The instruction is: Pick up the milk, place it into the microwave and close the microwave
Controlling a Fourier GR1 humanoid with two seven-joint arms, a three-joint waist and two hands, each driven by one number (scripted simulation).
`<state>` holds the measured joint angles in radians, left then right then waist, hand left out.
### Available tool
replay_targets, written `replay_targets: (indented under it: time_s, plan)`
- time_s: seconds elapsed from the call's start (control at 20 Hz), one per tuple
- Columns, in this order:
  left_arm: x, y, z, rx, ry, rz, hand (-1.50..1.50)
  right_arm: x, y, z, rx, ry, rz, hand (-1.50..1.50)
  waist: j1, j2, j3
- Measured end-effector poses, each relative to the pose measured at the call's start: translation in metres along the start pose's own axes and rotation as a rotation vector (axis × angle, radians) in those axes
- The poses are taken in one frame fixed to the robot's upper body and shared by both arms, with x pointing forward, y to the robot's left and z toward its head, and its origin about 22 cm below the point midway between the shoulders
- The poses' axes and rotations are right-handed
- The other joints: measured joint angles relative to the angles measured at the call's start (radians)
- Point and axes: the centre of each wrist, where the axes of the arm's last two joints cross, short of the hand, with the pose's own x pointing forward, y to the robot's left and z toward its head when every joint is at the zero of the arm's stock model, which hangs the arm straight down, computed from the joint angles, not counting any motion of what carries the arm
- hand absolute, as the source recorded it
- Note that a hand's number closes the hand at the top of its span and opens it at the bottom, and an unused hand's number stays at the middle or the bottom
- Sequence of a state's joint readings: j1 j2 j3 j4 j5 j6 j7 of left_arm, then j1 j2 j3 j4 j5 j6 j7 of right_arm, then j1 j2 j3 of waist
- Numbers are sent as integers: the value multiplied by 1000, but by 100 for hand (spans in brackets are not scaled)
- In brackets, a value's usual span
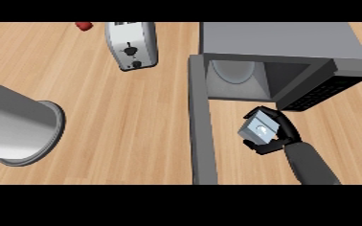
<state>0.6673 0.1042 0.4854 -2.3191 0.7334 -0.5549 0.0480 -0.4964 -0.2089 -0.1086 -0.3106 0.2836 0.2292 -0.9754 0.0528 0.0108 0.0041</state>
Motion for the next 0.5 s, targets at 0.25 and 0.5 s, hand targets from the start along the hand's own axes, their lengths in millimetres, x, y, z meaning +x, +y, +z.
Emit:
replay_targets:
  time_s: [0.25,0.5]
  plan:
    - [2,2,5,2,3,-5,-150,1,6,-7,-6,-30,-9,150,-2,-2,0]
    - [3,4,9,-1,5,-5,-150,-8,19,3,-178,-40,-55,150,-13,-4,-1]
